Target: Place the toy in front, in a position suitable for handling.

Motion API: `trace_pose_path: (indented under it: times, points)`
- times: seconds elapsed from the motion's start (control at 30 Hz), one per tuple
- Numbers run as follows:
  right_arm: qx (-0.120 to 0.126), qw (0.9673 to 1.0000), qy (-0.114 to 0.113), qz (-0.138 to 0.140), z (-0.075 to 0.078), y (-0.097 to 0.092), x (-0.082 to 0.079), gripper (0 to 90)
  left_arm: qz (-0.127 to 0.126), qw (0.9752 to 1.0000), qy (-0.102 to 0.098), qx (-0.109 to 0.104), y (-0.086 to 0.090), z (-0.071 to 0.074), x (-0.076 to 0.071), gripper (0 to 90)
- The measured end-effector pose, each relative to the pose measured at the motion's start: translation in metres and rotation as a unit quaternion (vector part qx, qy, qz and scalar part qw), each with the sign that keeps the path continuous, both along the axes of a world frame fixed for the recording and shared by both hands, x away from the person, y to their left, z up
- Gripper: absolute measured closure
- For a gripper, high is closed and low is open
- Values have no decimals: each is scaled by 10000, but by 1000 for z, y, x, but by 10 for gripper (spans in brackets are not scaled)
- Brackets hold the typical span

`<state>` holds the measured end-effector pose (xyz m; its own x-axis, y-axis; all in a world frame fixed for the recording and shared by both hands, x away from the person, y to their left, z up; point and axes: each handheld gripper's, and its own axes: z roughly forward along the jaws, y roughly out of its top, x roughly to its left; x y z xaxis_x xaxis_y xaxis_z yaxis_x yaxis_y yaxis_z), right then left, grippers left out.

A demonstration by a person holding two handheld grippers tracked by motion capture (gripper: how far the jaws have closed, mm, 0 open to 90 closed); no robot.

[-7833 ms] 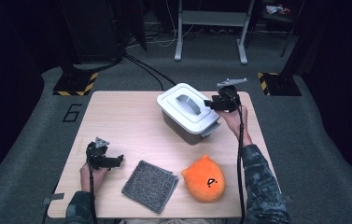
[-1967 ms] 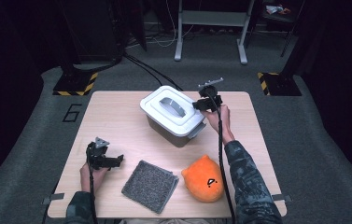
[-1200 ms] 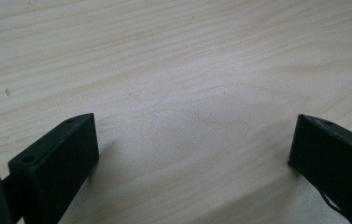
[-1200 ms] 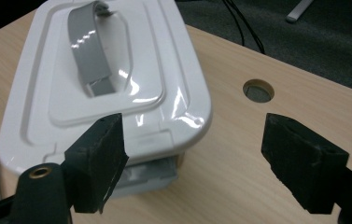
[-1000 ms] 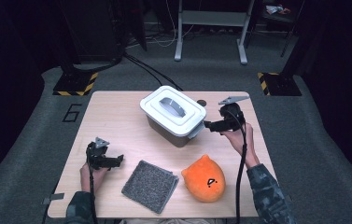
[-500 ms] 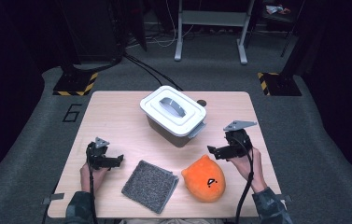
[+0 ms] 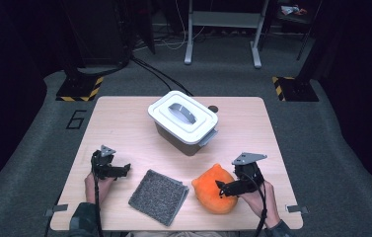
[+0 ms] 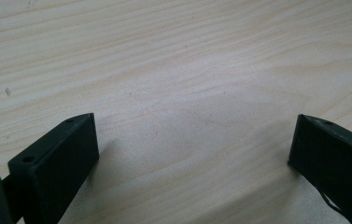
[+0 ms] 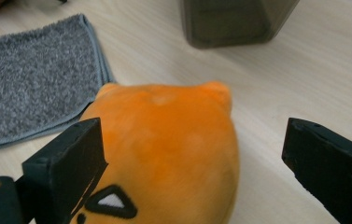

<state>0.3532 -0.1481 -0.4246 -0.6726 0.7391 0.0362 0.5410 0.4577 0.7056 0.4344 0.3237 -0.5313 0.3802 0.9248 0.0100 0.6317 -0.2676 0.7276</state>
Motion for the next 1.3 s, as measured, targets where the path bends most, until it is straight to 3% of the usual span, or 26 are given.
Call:
trace_pose_path:
  times: [0.3,0.5,0.63,0.77,1.3]
  points:
    - [-54,9995,276,131,-21,9,-10,40,0,10000,0,-1,0,0,0,10]
    - [-20,9994,337,97,-29,7,-15,38,0,10000,1,1,0,0,0,10]
    - [-164,9993,331,45,-33,9,-16,41,-1,10000,2,2,0,0,0,10]
    - [-336,9989,334,-37,-38,11,-17,97,7,10000,-3,-2,0,0,0,10]
    - [-85,9993,360,-15,-44,-1,-12,516,8,10000,-2,-2,0,0,0,10]
